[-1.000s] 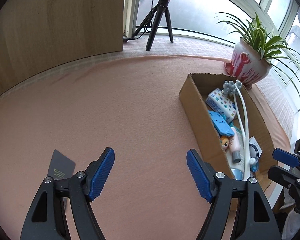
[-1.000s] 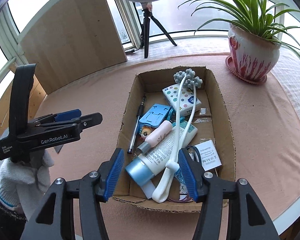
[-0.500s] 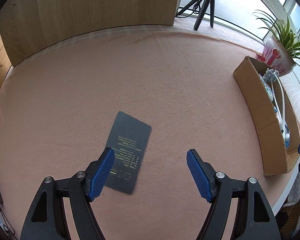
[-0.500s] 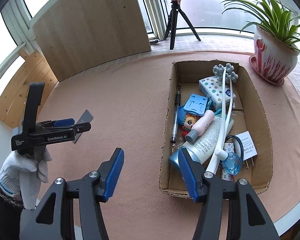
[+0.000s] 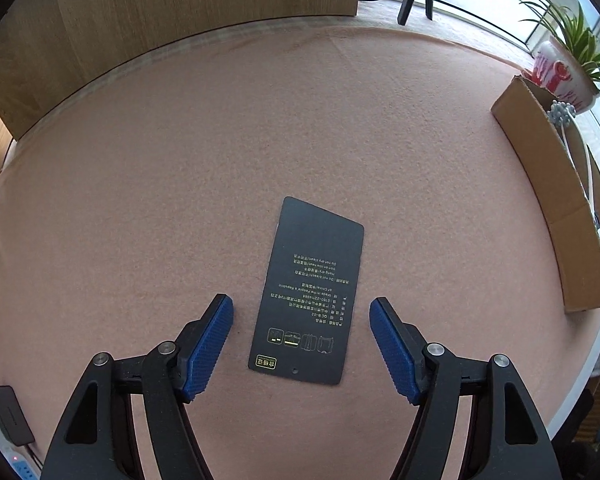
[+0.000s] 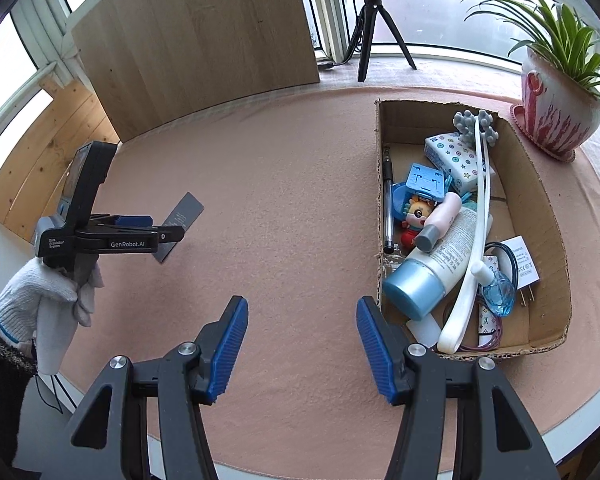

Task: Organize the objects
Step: 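Move the left tool to the black printed card and grasp it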

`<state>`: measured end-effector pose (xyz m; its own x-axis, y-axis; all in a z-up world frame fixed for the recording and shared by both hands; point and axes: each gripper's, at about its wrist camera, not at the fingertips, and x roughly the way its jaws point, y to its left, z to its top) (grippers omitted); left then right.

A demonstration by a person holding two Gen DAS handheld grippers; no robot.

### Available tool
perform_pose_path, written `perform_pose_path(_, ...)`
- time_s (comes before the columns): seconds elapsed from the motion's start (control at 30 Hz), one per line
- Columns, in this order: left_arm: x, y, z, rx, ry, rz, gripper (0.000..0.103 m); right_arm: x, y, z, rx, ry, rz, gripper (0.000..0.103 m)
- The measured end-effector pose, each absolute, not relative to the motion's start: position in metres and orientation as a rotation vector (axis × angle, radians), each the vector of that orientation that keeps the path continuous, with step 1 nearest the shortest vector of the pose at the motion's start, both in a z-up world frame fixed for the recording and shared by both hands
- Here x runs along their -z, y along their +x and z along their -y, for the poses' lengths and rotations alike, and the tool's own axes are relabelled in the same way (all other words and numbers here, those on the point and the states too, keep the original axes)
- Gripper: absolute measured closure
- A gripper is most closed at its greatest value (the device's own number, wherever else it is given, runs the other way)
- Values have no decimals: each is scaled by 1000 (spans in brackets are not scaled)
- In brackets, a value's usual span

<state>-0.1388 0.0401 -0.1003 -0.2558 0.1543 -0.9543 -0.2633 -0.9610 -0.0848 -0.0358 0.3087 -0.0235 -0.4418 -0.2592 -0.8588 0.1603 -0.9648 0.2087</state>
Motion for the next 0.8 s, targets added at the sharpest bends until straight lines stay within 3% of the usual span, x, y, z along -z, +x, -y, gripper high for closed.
perform_pose_path(0.33,98,-143,-41,-2283,-1723,-132,42,25,-30,-306,2472,1511,174,50)
perform_pose_path(0.8,99,-132,-71,-2266,-1698,-326,50,23,-24,-316,2484,1528,203,50)
